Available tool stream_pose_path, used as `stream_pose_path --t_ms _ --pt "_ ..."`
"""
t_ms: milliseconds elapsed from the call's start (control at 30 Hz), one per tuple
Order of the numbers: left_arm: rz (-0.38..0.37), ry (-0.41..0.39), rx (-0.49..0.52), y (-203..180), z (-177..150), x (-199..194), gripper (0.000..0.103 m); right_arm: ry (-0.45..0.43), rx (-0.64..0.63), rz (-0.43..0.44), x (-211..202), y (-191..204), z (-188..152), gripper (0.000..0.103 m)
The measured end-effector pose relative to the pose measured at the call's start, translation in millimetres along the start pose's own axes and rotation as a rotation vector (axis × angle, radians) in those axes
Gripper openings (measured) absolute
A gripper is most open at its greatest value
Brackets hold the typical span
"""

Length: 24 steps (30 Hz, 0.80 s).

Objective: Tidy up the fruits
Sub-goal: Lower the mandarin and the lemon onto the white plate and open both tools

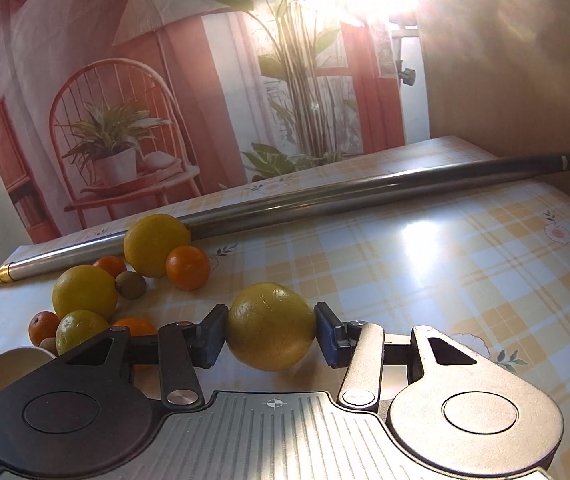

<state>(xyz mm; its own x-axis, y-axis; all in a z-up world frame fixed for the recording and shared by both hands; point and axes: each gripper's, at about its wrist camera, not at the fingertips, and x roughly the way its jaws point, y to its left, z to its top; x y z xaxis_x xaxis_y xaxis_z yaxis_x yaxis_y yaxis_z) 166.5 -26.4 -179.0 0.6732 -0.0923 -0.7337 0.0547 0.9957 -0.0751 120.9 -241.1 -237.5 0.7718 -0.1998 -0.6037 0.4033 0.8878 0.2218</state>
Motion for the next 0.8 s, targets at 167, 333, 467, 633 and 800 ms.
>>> stream_pose_path --t_ms 167,333,467,633,800 --pt "-0.003 0.011 -0.004 2 -4 -2 0.036 0.023 0.033 0.014 -23 -2 -8 0.044" --pt "-0.002 0.022 0.001 1 -6 -3 0.036 0.018 -0.056 0.085 -44 25 -9 0.044" --pt "0.006 0.038 0.014 -1 -9 -4 0.036 0.020 -0.127 0.155 -59 52 -5 0.044" --pt "0.007 0.053 0.016 2 -14 -5 0.036 0.047 -0.267 0.219 -72 91 -17 0.044" --pt "-0.010 0.071 0.001 5 -17 -4 0.036 0.081 -0.493 0.274 -83 134 -52 0.044"
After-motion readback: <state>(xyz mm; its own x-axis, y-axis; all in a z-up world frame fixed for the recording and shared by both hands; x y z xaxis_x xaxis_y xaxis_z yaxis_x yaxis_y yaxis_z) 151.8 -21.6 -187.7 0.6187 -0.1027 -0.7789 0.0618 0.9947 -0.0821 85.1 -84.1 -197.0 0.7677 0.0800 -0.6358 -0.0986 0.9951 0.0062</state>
